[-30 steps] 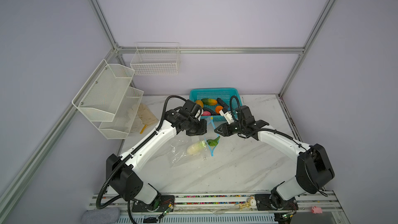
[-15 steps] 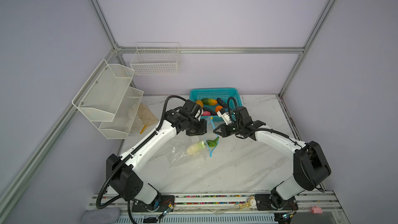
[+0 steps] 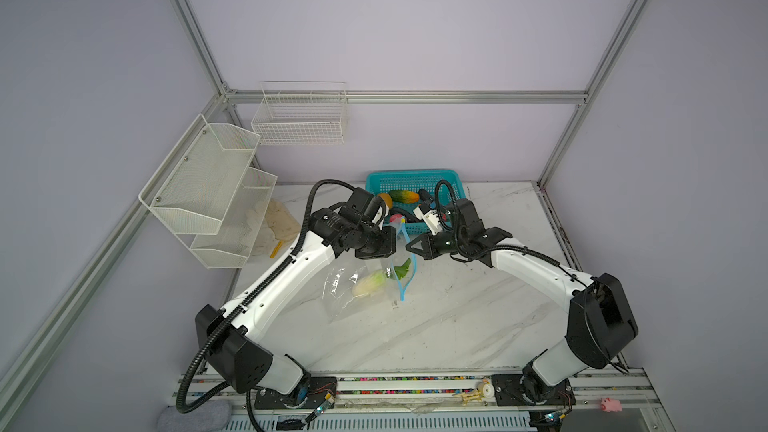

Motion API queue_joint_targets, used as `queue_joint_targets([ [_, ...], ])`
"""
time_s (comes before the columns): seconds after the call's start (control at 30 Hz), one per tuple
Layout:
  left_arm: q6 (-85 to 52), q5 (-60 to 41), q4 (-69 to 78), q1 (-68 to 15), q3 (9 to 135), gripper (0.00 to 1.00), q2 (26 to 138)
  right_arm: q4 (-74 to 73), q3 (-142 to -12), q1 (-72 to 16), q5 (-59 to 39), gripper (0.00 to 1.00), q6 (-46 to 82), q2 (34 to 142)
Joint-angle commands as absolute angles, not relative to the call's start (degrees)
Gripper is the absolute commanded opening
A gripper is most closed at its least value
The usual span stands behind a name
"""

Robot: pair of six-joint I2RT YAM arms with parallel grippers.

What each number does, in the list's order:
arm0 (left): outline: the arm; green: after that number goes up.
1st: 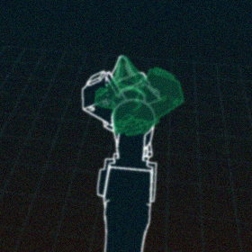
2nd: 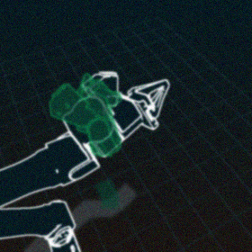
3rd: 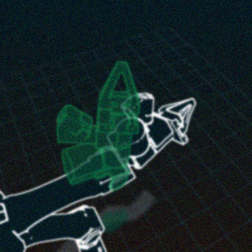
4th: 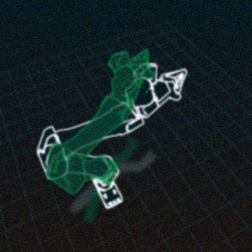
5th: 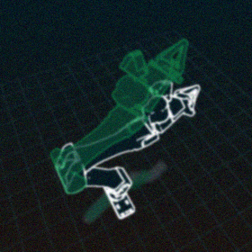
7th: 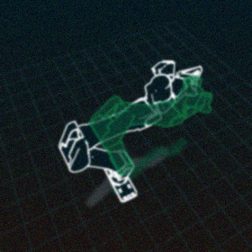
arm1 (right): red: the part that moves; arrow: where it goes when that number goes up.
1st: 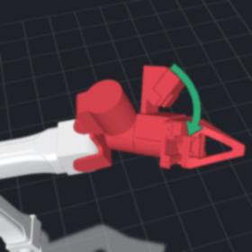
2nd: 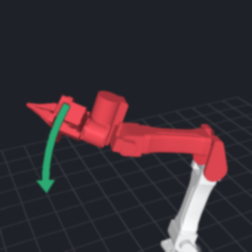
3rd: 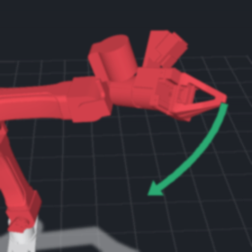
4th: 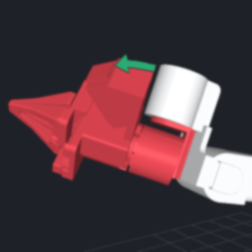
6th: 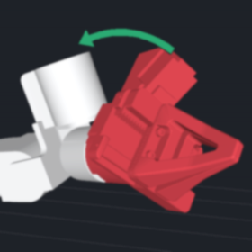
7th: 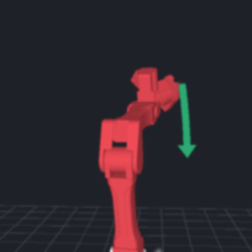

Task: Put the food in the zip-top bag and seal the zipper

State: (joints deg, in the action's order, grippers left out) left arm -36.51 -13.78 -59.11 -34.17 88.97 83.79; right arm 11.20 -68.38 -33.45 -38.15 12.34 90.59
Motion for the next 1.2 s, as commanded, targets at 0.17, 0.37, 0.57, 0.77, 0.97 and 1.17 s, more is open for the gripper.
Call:
queue_joint_targets([
  [0.17,-34.5,-11.3,-63.5,-33.7,99.0,0.0,81.5,12.9,-72.5,-35.0,-37.1,0.0,12.8,92.5],
  [0.37,-34.0,-9.9,-64.3,-33.6,99.3,0.0,79.4,12.9,-72.5,-35.0,-36.8,0.0,12.7,92.9],
  [0.57,-34.0,-11.4,-62.9,-33.5,97.4,0.0,80.5,12.5,-70.0,-35.0,-36.2,0.0,12.7,92.0],
  [0.77,-34.0,-14.7,-60.2,-33.5,96.7,0.0,84.8,12.5,-65.6,-34.5,-33.8,0.0,13.0,89.3],
  [0.97,-34.5,-19.6,-56.4,-33.6,94.8,0.0,88.6,12.3,-63.6,-32.8,-32.9,0.02,12.5,89.3],
  [1.17,-35.8,-21.4,-52.7,-34.1,90.0,0.0,89.2,12.3,-64.3,-31.7,-32.2,0.09,12.2,90.5],
])
